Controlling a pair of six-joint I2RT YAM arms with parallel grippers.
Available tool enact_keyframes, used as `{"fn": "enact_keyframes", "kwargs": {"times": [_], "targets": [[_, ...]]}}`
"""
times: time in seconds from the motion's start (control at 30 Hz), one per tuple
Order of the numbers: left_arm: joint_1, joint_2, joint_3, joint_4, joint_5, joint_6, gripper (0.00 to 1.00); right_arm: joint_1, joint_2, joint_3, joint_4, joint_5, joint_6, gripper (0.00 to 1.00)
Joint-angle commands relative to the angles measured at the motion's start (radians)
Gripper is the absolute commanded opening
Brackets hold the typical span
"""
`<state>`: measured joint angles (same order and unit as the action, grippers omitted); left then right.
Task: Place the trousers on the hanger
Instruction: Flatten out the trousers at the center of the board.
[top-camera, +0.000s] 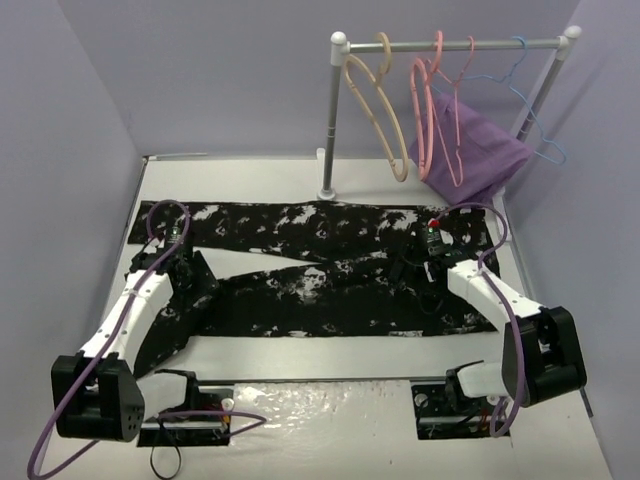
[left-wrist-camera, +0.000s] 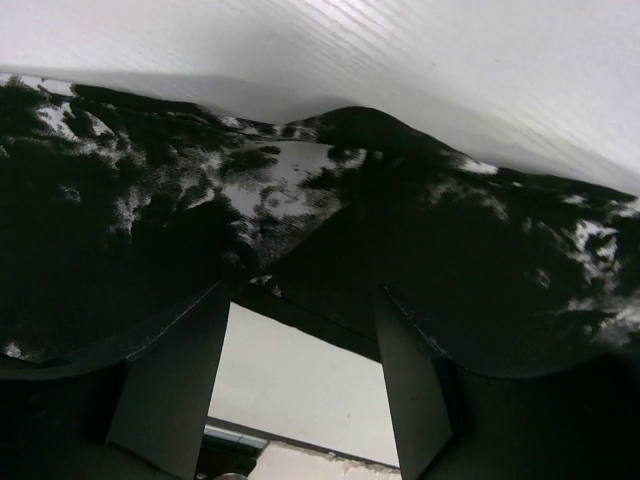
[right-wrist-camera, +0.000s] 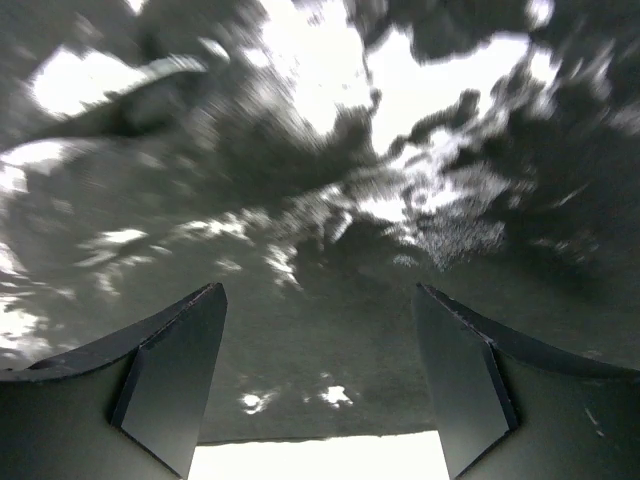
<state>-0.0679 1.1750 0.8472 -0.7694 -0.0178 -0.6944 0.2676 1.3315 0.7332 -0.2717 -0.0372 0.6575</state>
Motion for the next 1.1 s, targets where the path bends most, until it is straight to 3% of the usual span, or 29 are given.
{"fn": "enact_keyframes", "kwargs": {"times": [0.0, 0.53, 0.87, 1.07], "targets": [[0.01, 0.012, 0.002, 0.098, -0.041, -0.074, 0.56, 0.013, 0.016, -0.044, 0.079, 0.003, 0.049, 0.72], [0.016, 0.281, 0.007, 0.347, -0.141, -0.032, 0.56, -0.018, 0.126, -0.053, 0.135, -0.015, -0.029, 0.72], [0.02, 0.611, 0.235, 0.48, -0.092, 0.198, 0.55, -0.155, 0.164, -0.075, 0.089, -0.064, -0.064, 0.73], [0.033, 0.716, 0.418, 0.4, -0.002, 0.326, 0.56, -0.162, 0.148, -0.045, 0.038, -0.004, -0.091, 0.74]]}}
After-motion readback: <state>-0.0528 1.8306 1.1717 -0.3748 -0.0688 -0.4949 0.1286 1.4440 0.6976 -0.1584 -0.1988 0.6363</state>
